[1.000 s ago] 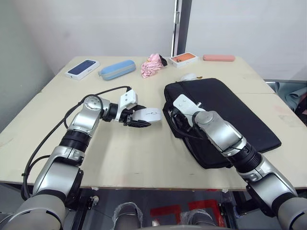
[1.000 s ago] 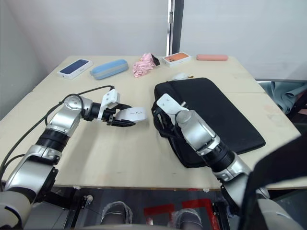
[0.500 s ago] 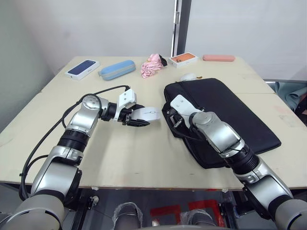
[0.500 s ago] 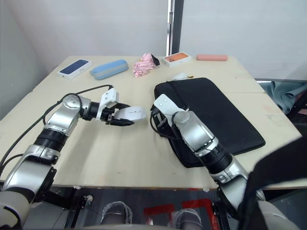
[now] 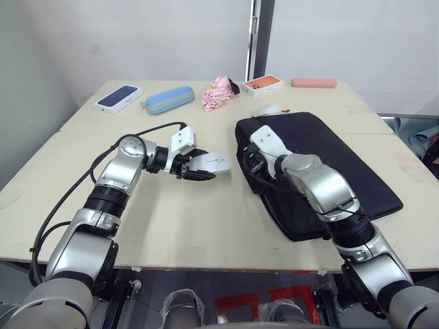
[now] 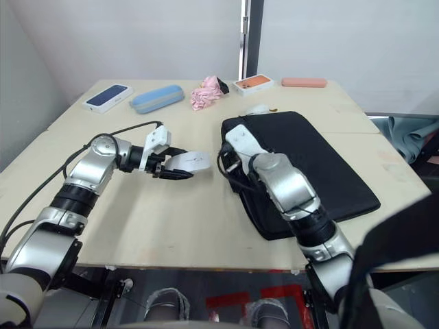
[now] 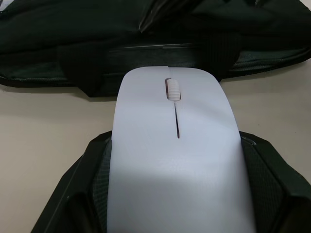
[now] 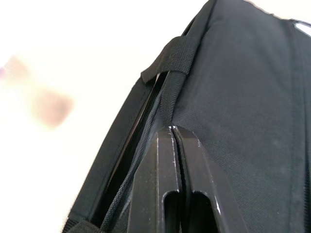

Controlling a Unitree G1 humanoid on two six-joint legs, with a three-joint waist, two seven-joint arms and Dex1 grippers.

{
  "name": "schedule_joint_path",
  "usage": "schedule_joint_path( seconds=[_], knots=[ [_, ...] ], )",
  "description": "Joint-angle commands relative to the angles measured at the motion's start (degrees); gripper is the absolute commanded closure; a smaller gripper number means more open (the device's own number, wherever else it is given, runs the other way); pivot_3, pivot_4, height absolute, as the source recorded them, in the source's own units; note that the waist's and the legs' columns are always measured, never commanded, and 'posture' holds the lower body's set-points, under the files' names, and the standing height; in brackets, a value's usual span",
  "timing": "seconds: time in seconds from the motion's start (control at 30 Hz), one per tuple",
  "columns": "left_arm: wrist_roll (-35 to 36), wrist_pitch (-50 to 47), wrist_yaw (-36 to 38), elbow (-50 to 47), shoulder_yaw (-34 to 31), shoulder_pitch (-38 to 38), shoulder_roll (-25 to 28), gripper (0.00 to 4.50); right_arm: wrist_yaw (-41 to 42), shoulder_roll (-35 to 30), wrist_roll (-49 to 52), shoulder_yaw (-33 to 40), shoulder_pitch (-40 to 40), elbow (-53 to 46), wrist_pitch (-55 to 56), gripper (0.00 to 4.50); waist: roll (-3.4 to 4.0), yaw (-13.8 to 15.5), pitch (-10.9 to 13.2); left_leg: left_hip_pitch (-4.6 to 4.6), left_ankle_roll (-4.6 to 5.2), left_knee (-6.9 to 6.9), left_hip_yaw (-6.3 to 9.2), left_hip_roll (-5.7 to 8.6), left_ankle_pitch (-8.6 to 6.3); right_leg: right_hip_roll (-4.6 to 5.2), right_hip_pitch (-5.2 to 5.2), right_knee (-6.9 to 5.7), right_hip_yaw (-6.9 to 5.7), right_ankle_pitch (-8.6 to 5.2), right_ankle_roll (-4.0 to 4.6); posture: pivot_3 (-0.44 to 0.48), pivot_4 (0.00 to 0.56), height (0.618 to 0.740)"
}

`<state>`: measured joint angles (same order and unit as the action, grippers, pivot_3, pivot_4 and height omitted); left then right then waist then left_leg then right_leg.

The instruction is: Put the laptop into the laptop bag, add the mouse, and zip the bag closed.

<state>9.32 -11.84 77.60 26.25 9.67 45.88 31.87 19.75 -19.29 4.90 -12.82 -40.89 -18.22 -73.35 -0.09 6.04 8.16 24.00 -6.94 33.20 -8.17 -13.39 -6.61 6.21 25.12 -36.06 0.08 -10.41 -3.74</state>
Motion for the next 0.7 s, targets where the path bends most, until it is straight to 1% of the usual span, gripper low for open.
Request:
schedule_joint_path(
  seconds=[0.03,0.2,0.4,0.53,0.7],
  knots=[
    [0.64,0.17,0.35,-1.92,-0.33,0.73,0.08,1.63,2.83,-1.62,3.64,5.56,-3.50,-6.63,-2.22,4.49,0.00,-0.01,0.00,0.00,0.00,0.00,0.00,0.00,0.00,0.00,0.00,0.00,0.00,0.00,0.00,0.000,0.150,0.740],
    [0.37,0.45,0.65,-1.62,0.13,0.55,-0.34,1.63,5.32,-4.96,6.98,9.73,-8.10,-7.66,-3.75,4.49,0.01,-0.28,0.01,-0.02,0.00,-0.02,-0.01,-0.01,0.00,-0.02,0.01,0.00,0.01,0.00,0.00,0.000,0.150,0.740],
    [0.04,0.98,0.74,-0.77,0.85,0.63,-1.87,1.63,5.97,-10.08,7.39,11.24,-11.13,-4.41,-0.77,4.49,0.01,-0.23,0.01,-0.01,0.00,-0.03,-0.03,-0.02,0.00,-0.03,0.03,0.01,0.02,0.00,0.00,0.000,0.150,0.740],
    [-0.18,1.40,0.60,0.07,1.08,0.76,-3.09,1.63,5.78,-10.93,7.90,11.57,-11.26,-3.54,0.31,4.49,0.01,-0.01,0.01,-0.01,0.01,0.00,-0.03,-0.02,0.00,-0.02,0.01,-0.01,0.03,0.00,0.01,0.000,0.150,0.740],
    [-0.86,2.48,0.08,2.00,1.83,1.51,-5.07,1.63,5.11,-11.58,8.01,10.95,-9.44,-3.14,1.36,4.49,0.01,0.11,0.01,0.00,0.02,0.01,-0.03,-0.01,0.01,-0.02,0.01,0.00,0.03,0.00,0.01,0.000,0.150,0.740]
  ],
)
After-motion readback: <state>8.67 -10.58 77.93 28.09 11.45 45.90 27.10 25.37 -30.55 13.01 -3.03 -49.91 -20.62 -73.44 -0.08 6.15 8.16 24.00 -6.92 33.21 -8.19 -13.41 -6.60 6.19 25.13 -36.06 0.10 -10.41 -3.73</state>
